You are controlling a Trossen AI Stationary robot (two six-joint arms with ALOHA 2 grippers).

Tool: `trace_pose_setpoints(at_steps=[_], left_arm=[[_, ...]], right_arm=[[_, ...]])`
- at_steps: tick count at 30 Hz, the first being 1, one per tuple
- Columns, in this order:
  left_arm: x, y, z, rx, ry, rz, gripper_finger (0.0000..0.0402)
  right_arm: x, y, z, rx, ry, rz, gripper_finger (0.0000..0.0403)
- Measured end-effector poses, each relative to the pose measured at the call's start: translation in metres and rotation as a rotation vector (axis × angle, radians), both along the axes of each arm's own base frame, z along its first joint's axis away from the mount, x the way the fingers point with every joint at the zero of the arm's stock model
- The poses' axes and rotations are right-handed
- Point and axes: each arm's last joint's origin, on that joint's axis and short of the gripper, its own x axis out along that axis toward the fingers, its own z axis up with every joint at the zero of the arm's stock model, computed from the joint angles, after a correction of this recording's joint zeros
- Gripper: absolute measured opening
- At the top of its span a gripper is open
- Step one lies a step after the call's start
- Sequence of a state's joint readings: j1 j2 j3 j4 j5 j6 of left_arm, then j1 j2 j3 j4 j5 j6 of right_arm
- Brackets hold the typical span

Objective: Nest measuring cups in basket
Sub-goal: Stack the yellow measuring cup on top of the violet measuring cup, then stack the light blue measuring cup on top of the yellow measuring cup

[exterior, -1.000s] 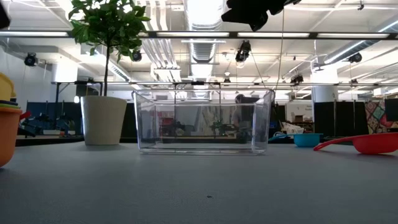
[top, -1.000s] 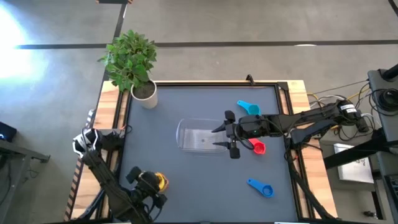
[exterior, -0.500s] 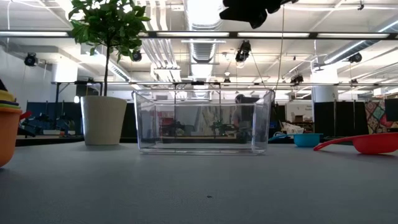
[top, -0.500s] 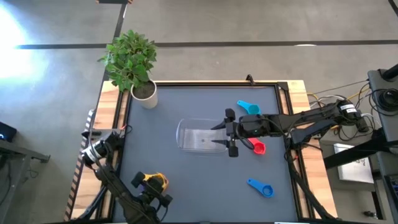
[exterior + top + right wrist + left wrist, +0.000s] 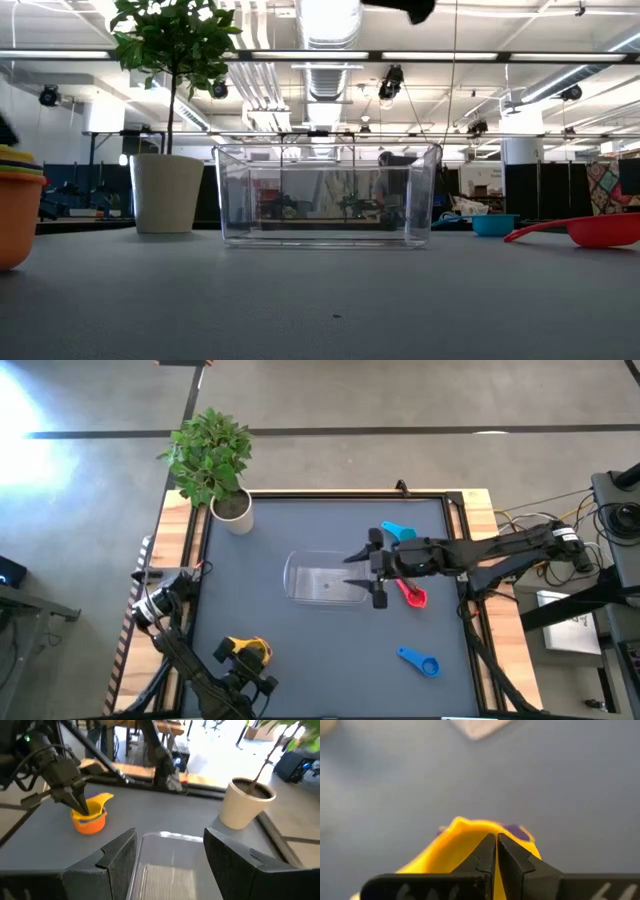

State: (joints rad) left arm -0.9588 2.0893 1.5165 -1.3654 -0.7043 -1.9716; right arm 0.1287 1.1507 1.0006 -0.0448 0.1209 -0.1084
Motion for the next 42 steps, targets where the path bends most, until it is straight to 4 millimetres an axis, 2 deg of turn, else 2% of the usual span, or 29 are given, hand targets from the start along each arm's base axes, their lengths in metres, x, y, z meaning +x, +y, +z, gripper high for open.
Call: trace_pose_setpoints(at_steps=[5, 9, 11, 14, 21, 26, 30, 33, 36, 42], left_arm=[[-0.013, -0.004, 0.033, 0.06, -0.124, -0.091, 0.0004], [-0.021, -0.003, 0.051, 0.132, -0.272, -0.182, 0.0015], [-0.024, 0.0, 0.057, 0.188, -0.346, -0.227, 0.0019], [-0.026, 0.006, 0.058, 0.274, -0.413, -0.283, 0.0024], [-0.038, 0.036, 0.059, 0.312, -0.419, -0.29, 0.0025], [-0.053, 0.06, 0.067, 0.18, -0.378, -0.268, 0.0017], [-0.053, 0.077, 0.064, 0.053, -0.288, -0.276, 0.0003], [-0.05, 0.084, 0.058, 0.041, -0.278, -0.348, 0.0001], [-0.047, 0.089, 0.06, -0.003, -0.308, -0.439, 0.0], [-0.046, 0.101, 0.062, -0.103, -0.484, -0.676, 0.0]], right_arm=[[-0.03, -0.009, 0.016, -0.044, 0.03, -0.191, 0.0219], [-0.059, -0.023, 0.022, -0.027, 0.056, -0.44, 0.0219], [-0.07, -0.031, 0.022, -0.012, 0.079, -0.567, 0.0219], [-0.081, -0.045, 0.017, 0.011, 0.142, -0.668, 0.0219], [-0.09, -0.091, -0.002, 0.151, 0.35, -0.764, 0.0219], [-0.098, -0.129, -0.017, 0.229, 0.479, -0.842, 0.0219], [-0.104, -0.158, -0.031, 0.261, 0.586, -0.917, 0.0219], [-0.106, -0.174, -0.043, 0.263, 0.664, -0.95, 0.0219], [-0.105, -0.187, -0.055, 0.296, 0.726, -0.909, 0.0219], [-0.102, -0.206, -0.076, 0.355, 0.817, -0.808, 0.0219]])
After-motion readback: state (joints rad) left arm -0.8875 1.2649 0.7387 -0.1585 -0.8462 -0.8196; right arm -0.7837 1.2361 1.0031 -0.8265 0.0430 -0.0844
